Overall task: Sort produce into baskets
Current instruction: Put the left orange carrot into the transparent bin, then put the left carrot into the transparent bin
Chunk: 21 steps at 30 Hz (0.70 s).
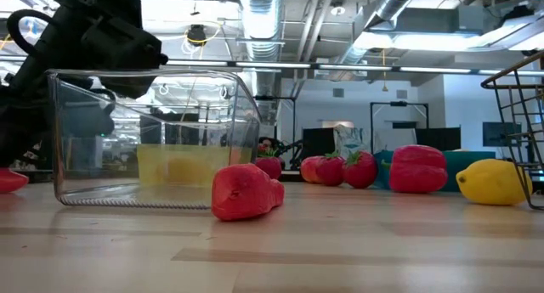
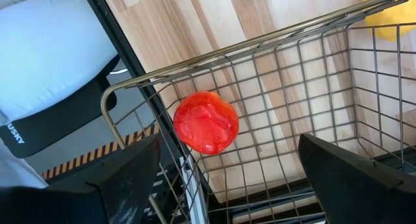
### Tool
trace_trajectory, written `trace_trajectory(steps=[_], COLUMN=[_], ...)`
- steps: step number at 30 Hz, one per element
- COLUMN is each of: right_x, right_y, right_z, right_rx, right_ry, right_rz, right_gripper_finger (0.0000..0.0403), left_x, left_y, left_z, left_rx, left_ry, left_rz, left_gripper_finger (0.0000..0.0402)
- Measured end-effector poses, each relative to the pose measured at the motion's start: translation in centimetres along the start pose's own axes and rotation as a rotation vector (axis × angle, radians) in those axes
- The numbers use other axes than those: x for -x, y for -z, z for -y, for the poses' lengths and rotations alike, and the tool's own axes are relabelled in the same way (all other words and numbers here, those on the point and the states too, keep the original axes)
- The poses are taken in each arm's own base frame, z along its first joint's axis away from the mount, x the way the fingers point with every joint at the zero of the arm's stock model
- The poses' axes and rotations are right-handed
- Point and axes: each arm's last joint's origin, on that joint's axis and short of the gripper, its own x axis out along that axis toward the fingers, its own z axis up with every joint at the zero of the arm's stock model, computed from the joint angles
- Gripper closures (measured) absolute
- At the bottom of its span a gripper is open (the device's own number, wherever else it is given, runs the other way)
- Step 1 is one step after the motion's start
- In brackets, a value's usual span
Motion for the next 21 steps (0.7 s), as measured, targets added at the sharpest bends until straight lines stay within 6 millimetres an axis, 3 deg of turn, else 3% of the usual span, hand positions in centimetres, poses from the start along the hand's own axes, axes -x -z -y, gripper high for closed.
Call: trace_trajectory(steps=[13, 21], right_x=[0.00, 0.01], right_y=[0.00, 0.00], right_z=[0.00, 0.00], right_rx=[0.000, 0.000], right_ry=[0.000, -0.001], right_rz=[0.000, 0.000], right_gripper_finger=[0.0010, 0.0010], left_x=[0.90, 0.86], left_y=[0.01, 0.32], left_z=[0.01, 0.32], left_rx=[0.039, 0.094], left_ry=[-0.014, 0.043], left_rz=[-0.008, -0.041], left_gripper_finger=[0.0396, 0.0298])
